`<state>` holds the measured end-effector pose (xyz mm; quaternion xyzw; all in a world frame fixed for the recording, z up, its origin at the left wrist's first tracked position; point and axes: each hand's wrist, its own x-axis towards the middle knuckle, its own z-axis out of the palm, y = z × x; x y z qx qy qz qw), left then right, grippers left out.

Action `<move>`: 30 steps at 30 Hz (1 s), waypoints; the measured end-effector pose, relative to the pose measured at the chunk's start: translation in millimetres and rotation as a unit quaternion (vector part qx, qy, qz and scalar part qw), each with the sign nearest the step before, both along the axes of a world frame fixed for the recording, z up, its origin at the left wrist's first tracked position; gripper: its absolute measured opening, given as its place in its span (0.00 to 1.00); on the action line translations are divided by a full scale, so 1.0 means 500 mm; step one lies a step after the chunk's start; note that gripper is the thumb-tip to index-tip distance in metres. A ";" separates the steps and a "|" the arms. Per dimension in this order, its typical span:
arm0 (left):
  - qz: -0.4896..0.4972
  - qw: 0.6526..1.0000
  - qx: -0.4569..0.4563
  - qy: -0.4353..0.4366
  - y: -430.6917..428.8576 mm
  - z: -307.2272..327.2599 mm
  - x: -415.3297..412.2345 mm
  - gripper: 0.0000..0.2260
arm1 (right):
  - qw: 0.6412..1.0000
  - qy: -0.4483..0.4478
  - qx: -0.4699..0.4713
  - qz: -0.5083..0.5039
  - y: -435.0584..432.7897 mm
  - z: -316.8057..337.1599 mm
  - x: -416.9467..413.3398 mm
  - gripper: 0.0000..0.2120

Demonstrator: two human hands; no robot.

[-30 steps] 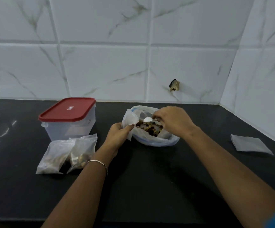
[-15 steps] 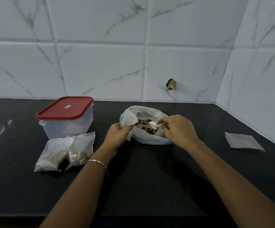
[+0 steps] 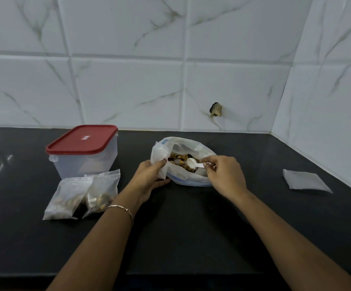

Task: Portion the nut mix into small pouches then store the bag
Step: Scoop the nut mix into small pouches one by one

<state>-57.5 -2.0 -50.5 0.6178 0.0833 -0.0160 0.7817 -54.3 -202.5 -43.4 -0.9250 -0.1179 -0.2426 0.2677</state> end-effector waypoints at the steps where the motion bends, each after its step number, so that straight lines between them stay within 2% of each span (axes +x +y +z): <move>1: 0.000 1.000 0.000 0.000 0.000 0.000 0.000 0.05 | 0.997 -0.028 -0.069 -0.016 -0.001 0.002 -0.003 0.12; 4: -0.002 1.000 -0.003 0.002 0.001 0.000 0.002 0.03 | 0.965 -0.074 -0.253 -0.010 0.016 0.003 -0.009 0.12; 7: -0.006 1.000 -0.002 0.000 0.002 -0.001 0.003 0.06 | 0.954 -0.071 -0.291 0.011 0.037 -0.005 -0.013 0.11; 9: -0.014 1.000 -0.009 0.004 0.002 -0.001 0.002 0.06 | 0.974 -0.068 -0.217 0.007 0.042 -0.009 -0.014 0.11; 11: -0.027 1.000 -0.015 0.005 0.000 -0.001 0.000 0.07 | 0.996 -0.027 -0.087 -0.002 0.038 -0.010 -0.010 0.11; 13: -0.035 0.999 -0.019 0.005 -0.003 0.000 -0.001 0.09 | 0.998 0.038 0.049 0.002 0.021 -0.008 -0.002 0.11; 14: -0.036 0.999 -0.022 0.004 -0.004 -0.001 -0.001 0.09 | 0.995 0.057 0.085 0.001 0.013 -0.007 -0.001 0.11; 15: -0.038 0.999 -0.026 0.003 -0.004 -0.001 -0.002 0.09 | 0.995 0.060 0.083 -0.003 0.007 -0.006 -0.002 0.11; 18: -0.044 0.998 -0.033 -0.008 -0.006 -0.001 -0.006 0.10 | 1.000 0.014 -0.020 -0.009 0.016 -0.008 -0.015 0.12; 20: -0.050 0.998 -0.032 -0.018 -0.009 0.000 -0.009 0.07 | 1.000 0.019 -0.019 0.001 0.028 -0.011 -0.018 0.12; 24: -0.070 0.996 -0.042 -0.041 -0.018 0.001 -0.013 0.07 | 0.990 0.101 0.098 0.004 0.023 -0.016 0.001 0.13; 27: -0.084 0.994 -0.055 -0.053 -0.021 0.001 -0.015 0.04 | 0.960 0.172 0.222 0.007 0.019 -0.019 0.009 0.12; 30: -0.101 0.991 -0.062 -0.060 -0.021 0.000 -0.015 0.05 | 0.929 0.218 0.298 0.018 0.025 -0.020 0.007 0.11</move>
